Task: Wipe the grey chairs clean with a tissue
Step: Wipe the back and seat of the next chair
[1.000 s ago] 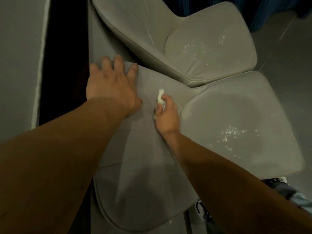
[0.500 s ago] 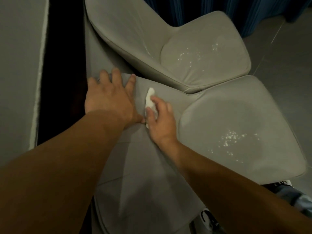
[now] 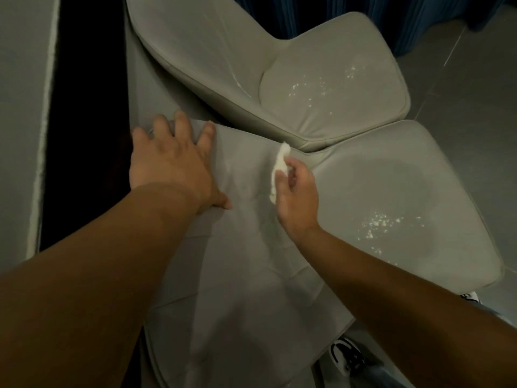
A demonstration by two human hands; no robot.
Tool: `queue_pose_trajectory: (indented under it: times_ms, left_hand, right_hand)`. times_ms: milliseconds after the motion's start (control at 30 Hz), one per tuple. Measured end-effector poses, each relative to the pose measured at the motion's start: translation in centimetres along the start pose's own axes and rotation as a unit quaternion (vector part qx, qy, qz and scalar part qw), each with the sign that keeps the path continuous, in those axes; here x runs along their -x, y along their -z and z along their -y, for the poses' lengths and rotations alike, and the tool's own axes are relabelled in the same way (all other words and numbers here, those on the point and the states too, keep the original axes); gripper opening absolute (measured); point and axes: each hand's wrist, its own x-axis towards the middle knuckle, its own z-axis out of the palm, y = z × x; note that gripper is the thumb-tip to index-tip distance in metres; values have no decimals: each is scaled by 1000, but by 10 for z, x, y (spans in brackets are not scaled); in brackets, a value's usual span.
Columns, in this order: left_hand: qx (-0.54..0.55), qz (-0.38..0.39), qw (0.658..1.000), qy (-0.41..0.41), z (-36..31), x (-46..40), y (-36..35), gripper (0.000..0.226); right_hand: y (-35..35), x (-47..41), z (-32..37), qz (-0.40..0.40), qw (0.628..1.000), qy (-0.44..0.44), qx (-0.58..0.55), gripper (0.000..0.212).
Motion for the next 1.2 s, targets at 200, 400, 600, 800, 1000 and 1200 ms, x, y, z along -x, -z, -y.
queue_pose_trajectory:
  times_ms: [200,400,600,800,1000,1200]
  left_hand:
    - [-13,9,1000,2,-2,0,0,138]
    - [-25,8,1000,-3,-3,-3,-3,138]
    - [-51,23,998,-7,-6,-6,-1,137]
    - [-31,63,997,12,-21,-29,13,115]
    - [-4,35,998,-52,-40,-62,7,99]
    - [-6,78,991,-113,-55,-90,9,90]
  right_hand:
    - [-37,-6,30,62,995,77,20,40]
    - [-32,-13,-64,123,961,-224,102,37]
    - [-6,29,-93,157,951,-245,105,29]
    - [28,103,-68,177,976,-103,68,32]
    - [65,117,-57,239,969,30,61,35]
    - [37,98,-52,206,977,57,11,36]
